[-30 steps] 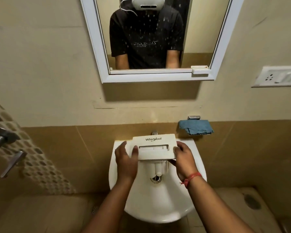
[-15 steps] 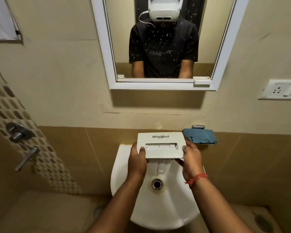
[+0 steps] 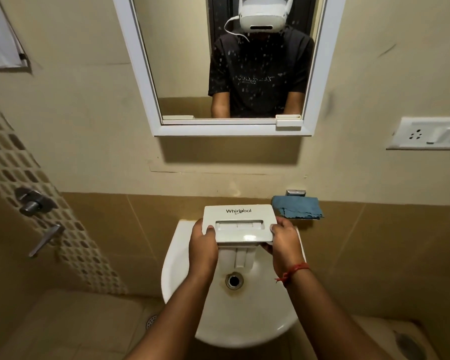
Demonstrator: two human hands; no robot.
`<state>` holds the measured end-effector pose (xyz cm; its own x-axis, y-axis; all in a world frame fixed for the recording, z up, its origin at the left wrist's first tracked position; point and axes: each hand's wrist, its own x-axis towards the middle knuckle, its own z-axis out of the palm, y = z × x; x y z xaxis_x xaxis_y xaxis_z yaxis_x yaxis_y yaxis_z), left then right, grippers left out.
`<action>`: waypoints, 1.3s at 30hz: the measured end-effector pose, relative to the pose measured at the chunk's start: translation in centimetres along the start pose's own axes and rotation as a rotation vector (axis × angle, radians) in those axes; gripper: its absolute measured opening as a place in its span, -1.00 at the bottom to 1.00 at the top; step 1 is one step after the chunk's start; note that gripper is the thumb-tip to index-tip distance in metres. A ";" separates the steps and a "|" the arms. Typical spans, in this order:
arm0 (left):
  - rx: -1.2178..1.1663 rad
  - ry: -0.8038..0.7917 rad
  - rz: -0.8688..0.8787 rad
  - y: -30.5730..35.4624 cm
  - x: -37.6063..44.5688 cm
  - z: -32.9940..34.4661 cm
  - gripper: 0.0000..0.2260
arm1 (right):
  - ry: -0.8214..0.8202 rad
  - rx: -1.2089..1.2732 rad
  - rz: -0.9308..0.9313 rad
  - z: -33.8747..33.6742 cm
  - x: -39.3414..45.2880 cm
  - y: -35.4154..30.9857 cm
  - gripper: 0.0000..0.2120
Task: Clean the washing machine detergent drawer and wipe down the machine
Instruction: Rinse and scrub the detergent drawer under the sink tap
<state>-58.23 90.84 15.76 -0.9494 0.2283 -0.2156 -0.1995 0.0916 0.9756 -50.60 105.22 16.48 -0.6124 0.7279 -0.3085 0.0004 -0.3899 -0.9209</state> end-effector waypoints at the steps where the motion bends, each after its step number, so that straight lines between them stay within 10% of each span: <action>1: -0.006 0.008 0.001 0.0 0.1 0.0 -0.69 | -0.003 -0.018 -0.012 -0.1 0.2 0.0 -0.64; 39: -0.072 0.030 0.065 2.8 1.6 -0.8 -0.73 | -0.026 -0.145 -0.160 1.9 -0.6 -1.6 -0.68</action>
<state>-60.49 90.70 18.16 -0.9677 0.2020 -0.1511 -0.1529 0.0069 0.9882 -51.74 104.34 18.57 -0.6343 0.7583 -0.1506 0.0134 -0.1839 -0.9828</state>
